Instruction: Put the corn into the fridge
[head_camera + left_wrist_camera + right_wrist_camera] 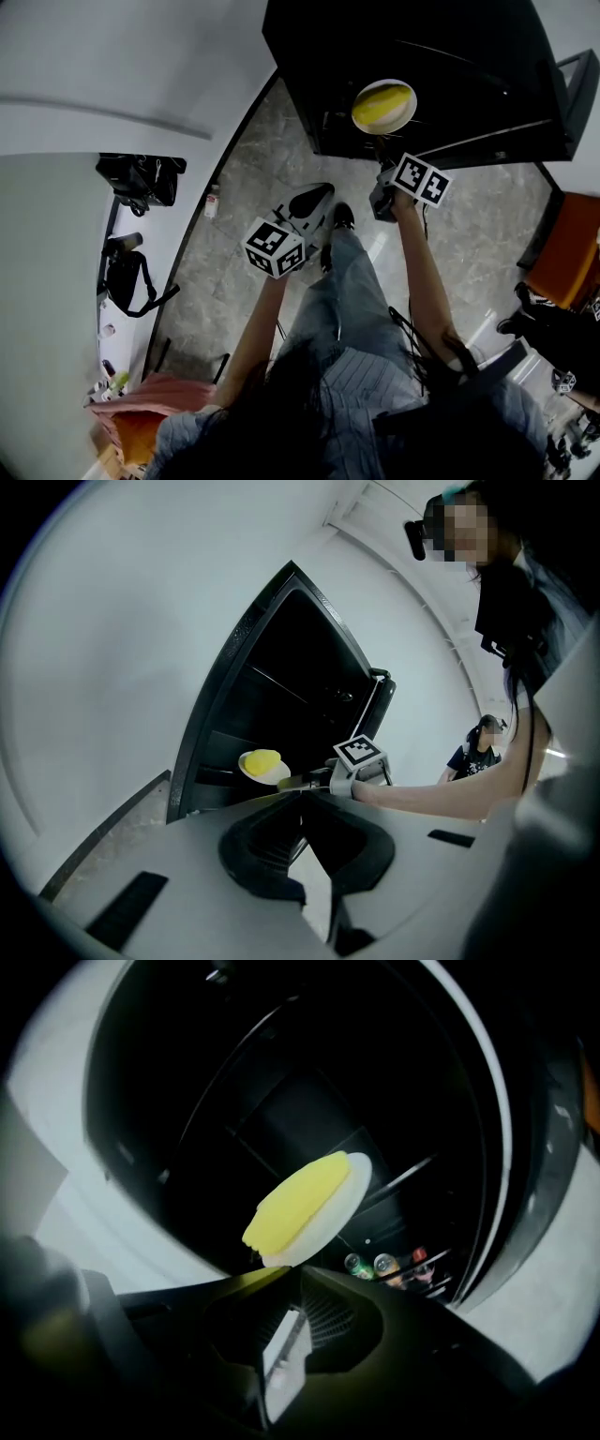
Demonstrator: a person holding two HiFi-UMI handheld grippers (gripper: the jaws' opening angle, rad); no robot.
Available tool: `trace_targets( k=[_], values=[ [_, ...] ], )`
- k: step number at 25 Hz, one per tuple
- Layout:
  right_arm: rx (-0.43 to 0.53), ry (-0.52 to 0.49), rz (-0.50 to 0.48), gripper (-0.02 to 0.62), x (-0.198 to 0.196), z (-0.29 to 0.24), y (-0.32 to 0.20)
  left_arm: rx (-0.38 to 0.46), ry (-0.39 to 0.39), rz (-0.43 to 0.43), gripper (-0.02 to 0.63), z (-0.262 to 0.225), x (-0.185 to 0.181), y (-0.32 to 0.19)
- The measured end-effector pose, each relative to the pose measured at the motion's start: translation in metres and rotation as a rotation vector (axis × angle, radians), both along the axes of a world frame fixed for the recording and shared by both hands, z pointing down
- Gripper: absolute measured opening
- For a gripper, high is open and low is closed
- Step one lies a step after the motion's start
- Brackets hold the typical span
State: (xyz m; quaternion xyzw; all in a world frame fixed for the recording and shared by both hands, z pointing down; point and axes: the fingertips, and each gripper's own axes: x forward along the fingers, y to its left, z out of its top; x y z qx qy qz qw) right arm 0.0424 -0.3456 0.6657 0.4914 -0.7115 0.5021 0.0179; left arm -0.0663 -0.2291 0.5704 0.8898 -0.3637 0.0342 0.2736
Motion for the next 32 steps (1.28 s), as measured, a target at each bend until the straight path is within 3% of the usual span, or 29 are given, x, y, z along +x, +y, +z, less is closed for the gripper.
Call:
trace_targets(
  k=[4, 9, 16, 32],
  values=[
    [0.022, 0.136, -0.100, 0.040, -0.012, 0.006, 0.000, -0.008, -0.003, -0.007, 0.008, 0.002, -0.004, 0.001],
    [0.022, 0.151, -0.126, 0.038, -0.013, 0.010, -0.006, -0.017, -0.008, -0.018, 0.008, 0.006, -0.007, 0.002],
    [0.041, 0.256, -0.214, 0.037, -0.016, 0.012, -0.020, -0.030, -0.015, -0.032, 0.008, 0.011, -0.014, -0.001],
    [0.012, 0.191, -0.209, 0.029, -0.027, 0.012, -0.062, -0.060, -0.029, -0.045, 0.008, 0.022, -0.020, -0.001]
  ],
)
